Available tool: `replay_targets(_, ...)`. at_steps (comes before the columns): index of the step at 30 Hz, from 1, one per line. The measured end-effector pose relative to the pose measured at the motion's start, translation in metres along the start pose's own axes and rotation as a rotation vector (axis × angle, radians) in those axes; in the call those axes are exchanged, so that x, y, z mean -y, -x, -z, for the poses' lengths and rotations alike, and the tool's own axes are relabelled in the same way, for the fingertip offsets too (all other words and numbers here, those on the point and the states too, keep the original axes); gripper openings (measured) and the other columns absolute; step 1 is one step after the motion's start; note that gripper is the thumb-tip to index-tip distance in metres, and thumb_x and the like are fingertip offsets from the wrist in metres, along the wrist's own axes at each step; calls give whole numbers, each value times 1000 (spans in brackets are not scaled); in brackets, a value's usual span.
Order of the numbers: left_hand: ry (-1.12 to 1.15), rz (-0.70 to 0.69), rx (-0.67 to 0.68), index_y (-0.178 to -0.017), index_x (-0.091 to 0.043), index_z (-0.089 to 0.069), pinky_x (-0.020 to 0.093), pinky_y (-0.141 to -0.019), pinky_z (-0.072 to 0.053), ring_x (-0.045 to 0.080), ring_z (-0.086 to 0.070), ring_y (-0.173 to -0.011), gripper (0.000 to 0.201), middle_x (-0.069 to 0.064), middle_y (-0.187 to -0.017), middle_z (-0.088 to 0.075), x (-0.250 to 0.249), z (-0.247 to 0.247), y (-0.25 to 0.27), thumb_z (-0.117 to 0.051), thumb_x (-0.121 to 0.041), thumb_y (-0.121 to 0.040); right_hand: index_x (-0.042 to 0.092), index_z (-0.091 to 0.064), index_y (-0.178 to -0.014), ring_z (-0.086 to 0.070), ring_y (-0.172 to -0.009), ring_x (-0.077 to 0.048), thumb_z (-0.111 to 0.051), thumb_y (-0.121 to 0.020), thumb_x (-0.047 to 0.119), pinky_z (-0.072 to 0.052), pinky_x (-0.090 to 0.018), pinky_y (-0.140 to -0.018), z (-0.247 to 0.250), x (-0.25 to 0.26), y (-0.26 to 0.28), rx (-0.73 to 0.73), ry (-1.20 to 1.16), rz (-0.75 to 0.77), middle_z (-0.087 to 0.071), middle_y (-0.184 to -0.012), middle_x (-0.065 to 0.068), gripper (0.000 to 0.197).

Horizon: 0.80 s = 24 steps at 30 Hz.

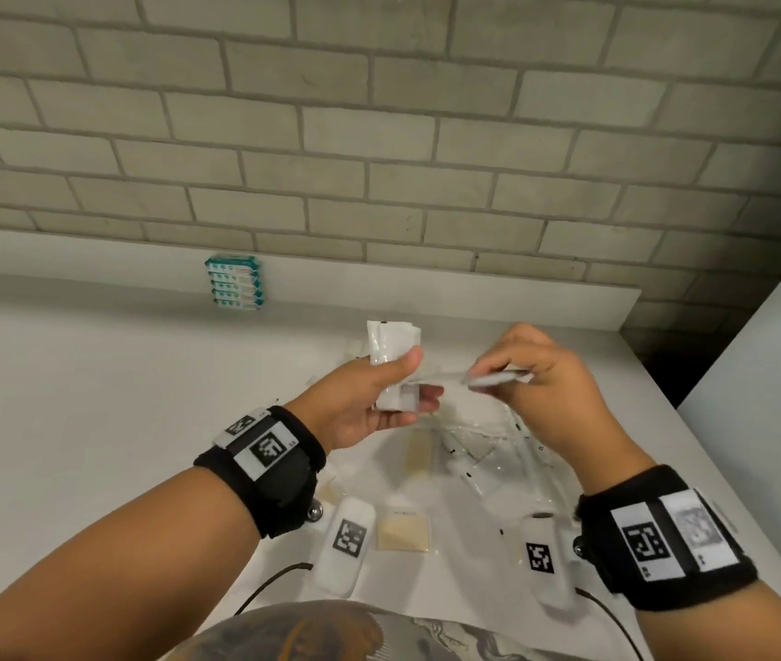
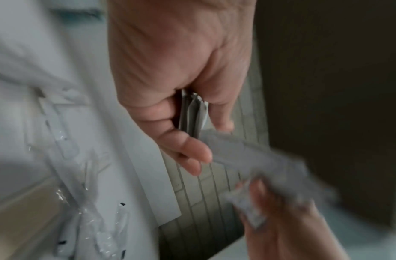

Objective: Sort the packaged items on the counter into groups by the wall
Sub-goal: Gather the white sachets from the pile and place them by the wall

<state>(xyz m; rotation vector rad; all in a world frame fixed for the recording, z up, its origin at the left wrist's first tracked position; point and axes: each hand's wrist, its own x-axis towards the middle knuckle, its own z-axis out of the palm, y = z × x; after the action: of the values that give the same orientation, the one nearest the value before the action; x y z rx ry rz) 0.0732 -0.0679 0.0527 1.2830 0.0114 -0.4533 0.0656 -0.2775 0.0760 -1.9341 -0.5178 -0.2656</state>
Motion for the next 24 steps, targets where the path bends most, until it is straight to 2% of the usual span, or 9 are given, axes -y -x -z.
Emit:
replay_targets(3,71,-73,-115,-106,-11,-58,22,-62,-56,13,-71,-77,24,5,-90,-72,-3,9,-7,-69,-9,-85,35,-78,-78,-57,-67,0,-77,-72,-5,-43,-10,-66,-4,-6,7,240,135,-101,-60,-73,15,41)
replay_targets(5,53,-152,-170,-107,-12,-56,24,-62,-55,11,-70,-75,27,3,-89,-70,-5,10,-10,-67,-2,-84,36,-74,-82,-57,-61,4,-75,-77,-1,-43,-14,-63,-6,-13,14,268,94,-258,-64,-68,19,37)
replay_targets(8,7,-219,-208,-110,-11,-55,24,-63,-55,12,-69,-76,28,2,-92,-69,-2,10,-11,-66,-2,-85,22,-69,-94,-67,-72,-10,-69,-87,10,-50,-28,-67,-3,-20,20,107,-96,-338,-73,-79,6,14)
replay_targets(10,-48,-235,-220,-116,-7,-54,23,-60,-54,15,-69,-78,33,2,-92,-69,2,11,-12,-67,-3,-85,21,-66,-97,-68,-77,-14,-64,-91,13,-51,-26,-66,-1,-16,20,53,-189,-319,-73,-82,6,11)
replay_targets(14,-120,-303,-241,-116,-3,-53,25,-60,-54,21,-68,-83,36,6,-95,-66,6,3,-13,-69,-5,-85,24,-63,-106,-70,-86,-8,-61,-93,19,-50,-17,-64,-9,-5,13,143,-183,-298,-73,-93,8,14)
replay_targets(16,-81,-370,-300,-121,-7,-52,25,-61,-55,23,-67,-90,39,9,-105,-63,3,-1,-15,-68,-5,-86,25,-61,-111,-69,-93,-12,-60,-94,22,-52,-25,-74,-17,-7,11,96,-154,-305,-72,-102,5,17)
replay_targets(18,9,-416,-339,-125,-14,-49,25,-63,-56,23,-66,-96,41,10,-117,-59,-1,-2,-17,-64,-4,-88,28,-59,-107,-68,-96,-15,-59,-95,25,-53,-30,-78,-26,-14,11,-70,-124,-321,-70,-103,6,12)
replay_targets(21,139,-401,-340,-132,-11,-44,24,-66,-57,23,-64,-103,44,13,-130,-52,-7,0,-20,-60,-2,-91,33,-56,-110,-70,-95,-19,-57,-95,31,-58,-41,-81,-44,-21,17,-146,-158,-332,-70,-105,6,15)
replay_targets(24,239,-338,-259,-129,-8,-43,26,-71,-59,24,-65,-98,39,13,-119,-57,-5,-4,-18,-55,1,-93,27,-53,-117,-73,-86,-22,-56,-97,25,-61,-40,-71,-59,-20,15,-153,-306,-370,-70,-106,1,20)
